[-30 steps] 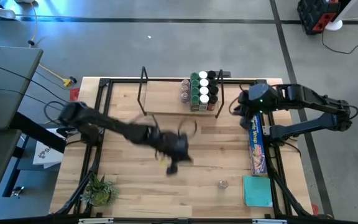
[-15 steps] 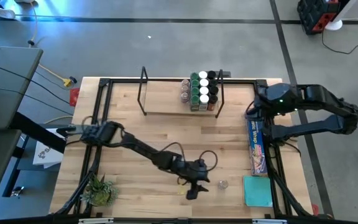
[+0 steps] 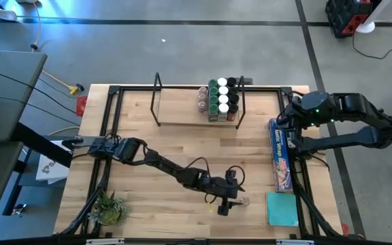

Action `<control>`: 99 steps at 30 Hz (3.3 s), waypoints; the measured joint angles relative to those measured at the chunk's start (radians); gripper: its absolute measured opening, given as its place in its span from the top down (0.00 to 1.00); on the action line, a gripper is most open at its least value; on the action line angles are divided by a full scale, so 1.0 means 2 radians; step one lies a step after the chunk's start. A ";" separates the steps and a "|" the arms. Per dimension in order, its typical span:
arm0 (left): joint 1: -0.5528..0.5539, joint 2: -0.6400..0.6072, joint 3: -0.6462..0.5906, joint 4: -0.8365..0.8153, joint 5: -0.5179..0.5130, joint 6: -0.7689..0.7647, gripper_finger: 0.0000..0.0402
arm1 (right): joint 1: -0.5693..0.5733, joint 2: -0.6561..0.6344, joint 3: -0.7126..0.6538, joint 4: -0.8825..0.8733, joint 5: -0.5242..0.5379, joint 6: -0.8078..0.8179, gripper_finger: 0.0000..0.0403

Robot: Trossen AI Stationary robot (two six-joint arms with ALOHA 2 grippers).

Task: Shelf spices
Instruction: Put the brown seasoning bottle on the shelf aligned with the other brown seasoning bottles

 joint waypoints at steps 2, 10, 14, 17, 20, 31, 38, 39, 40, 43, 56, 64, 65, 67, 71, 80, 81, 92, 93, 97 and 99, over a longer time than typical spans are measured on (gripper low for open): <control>0.000 0.001 0.000 -0.001 0.003 0.014 0.38 | 0.000 0.000 0.000 -0.001 0.000 0.000 0.84; 0.004 0.028 0.000 0.051 0.017 0.044 0.38 | 0.000 0.000 0.000 -0.002 0.000 0.000 0.84; 0.006 0.030 -0.001 0.060 0.013 0.036 0.38 | 0.000 0.000 0.000 -0.002 0.000 0.000 0.84; 0.006 0.030 0.000 0.064 0.016 0.035 0.38 | 0.000 0.000 0.000 -0.002 0.000 0.000 0.84; 0.006 0.033 0.000 0.065 0.016 0.035 0.38 | 0.000 0.001 0.000 -0.002 0.000 0.000 0.84; 0.018 0.087 0.064 0.099 0.039 0.031 0.38 | 0.000 0.001 0.000 -0.002 0.005 0.013 0.84; 0.020 0.145 0.156 0.088 0.039 0.035 0.38 | 0.000 0.001 0.000 -0.002 0.005 0.034 0.84; 0.020 0.150 0.165 0.081 0.036 0.035 0.38 | 0.000 0.001 0.000 -0.002 0.005 0.034 0.84; 0.020 0.151 0.169 0.073 0.035 0.035 0.38 | 0.000 0.001 0.000 -0.002 0.005 0.034 0.84; 0.020 0.151 0.173 0.046 0.032 0.035 0.39 | 0.000 0.001 0.000 -0.002 0.005 0.039 0.84; 0.006 0.144 0.173 0.042 -0.014 -0.008 0.59 | 0.000 0.001 0.000 -0.002 0.004 0.049 0.84; 0.007 0.023 0.175 -0.176 -0.096 -0.095 0.59 | 0.000 0.001 0.000 0.012 0.004 0.061 0.84; 0.010 0.004 0.175 -0.222 -0.107 -0.097 0.59 | 0.000 0.001 0.000 0.016 0.004 0.062 0.84; 0.018 -0.038 0.175 -0.311 -0.141 -0.106 0.59 | 0.000 0.001 0.000 0.023 0.004 0.066 0.84; 0.042 -0.115 0.163 -0.489 -0.205 -0.154 0.59 | 0.000 0.001 0.000 0.048 0.004 0.070 0.84; 0.125 -0.336 -0.200 -0.294 -0.122 -0.143 0.59 | 0.000 0.001 0.000 0.098 0.046 0.090 0.84; 0.143 -0.358 -0.250 -0.237 -0.101 -0.136 0.59 | 0.000 0.001 0.000 0.101 0.051 0.095 0.84; 0.293 -0.404 -0.449 0.053 0.030 -0.001 0.59 | 0.000 0.013 0.000 0.121 0.139 0.178 0.84; 0.301 -0.399 -0.448 0.060 0.041 -0.001 0.59 | 0.000 0.015 0.000 0.123 0.143 0.184 0.84; 0.323 -0.360 -0.447 0.100 0.070 0.027 0.59 | 0.000 0.032 0.000 0.127 0.154 0.211 0.84; 0.328 -0.342 -0.448 0.118 0.071 0.034 0.59 | 0.000 0.041 0.000 0.127 0.154 0.227 0.84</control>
